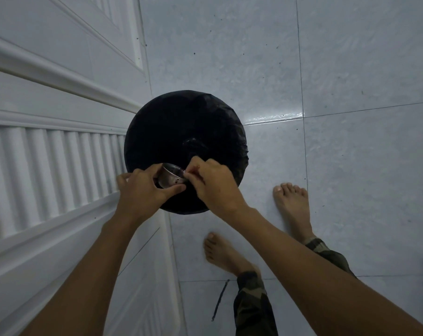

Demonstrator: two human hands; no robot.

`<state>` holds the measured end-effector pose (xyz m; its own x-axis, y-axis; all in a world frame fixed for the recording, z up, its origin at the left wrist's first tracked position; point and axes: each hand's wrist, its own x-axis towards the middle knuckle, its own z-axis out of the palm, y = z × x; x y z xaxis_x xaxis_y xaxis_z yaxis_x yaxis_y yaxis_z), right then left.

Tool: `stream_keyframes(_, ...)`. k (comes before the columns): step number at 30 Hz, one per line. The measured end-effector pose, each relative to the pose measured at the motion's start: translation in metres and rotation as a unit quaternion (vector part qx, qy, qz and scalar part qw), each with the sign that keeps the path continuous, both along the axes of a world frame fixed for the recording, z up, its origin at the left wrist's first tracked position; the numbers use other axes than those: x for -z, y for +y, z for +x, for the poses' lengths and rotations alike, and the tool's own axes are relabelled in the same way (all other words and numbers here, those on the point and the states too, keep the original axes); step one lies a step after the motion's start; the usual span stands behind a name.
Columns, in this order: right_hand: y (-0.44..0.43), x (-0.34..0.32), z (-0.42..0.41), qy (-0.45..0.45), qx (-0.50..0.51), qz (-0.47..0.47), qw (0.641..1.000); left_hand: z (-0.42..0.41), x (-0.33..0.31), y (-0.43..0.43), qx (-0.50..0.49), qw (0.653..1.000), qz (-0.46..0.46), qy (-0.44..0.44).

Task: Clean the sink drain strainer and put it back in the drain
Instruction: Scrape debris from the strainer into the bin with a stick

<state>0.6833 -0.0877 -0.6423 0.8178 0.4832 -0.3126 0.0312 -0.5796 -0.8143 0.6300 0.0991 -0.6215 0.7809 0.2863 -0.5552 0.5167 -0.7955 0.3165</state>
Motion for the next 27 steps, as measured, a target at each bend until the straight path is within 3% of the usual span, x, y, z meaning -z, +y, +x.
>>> stream_keyframes(4,-0.010,0.012,0.013,0.006,0.142,0.007,0.990,0.000,0.002,0.002,0.010,1.000,0.008,0.007)
stream_keyframes(8,-0.003,0.009,0.002,0.031,0.035,0.036,0.998,-0.001,0.004,0.008,0.022,0.999,0.019,0.024)
stream_keyframes(12,-0.006,0.017,0.010,0.023,0.147,0.004,0.989,-0.003,0.003,0.006,0.032,0.999,0.015,0.021)
stream_keyframes(15,0.004,0.010,0.005,0.032,0.072,0.044,0.996,-0.002,0.003,0.007,0.028,0.999,0.010,0.015)
stream_keyframes(17,0.008,0.008,0.000,0.036,0.036,0.019,0.999,-0.001,0.003,0.006,0.023,1.000,-0.002,0.013)
stream_keyframes(21,-0.004,0.014,0.013,0.039,0.175,0.003,0.984,0.001,0.004,0.007,0.021,0.999,-0.009,0.026)
stream_keyframes(25,0.004,0.003,-0.003,0.038,0.031,-0.001,0.999,0.001,0.005,0.007,0.024,0.999,-0.005,0.029)
stream_keyframes(27,-0.001,0.008,0.002,0.019,0.079,-0.040,0.996,-0.001,0.004,0.004,0.025,0.999,-0.002,0.024)
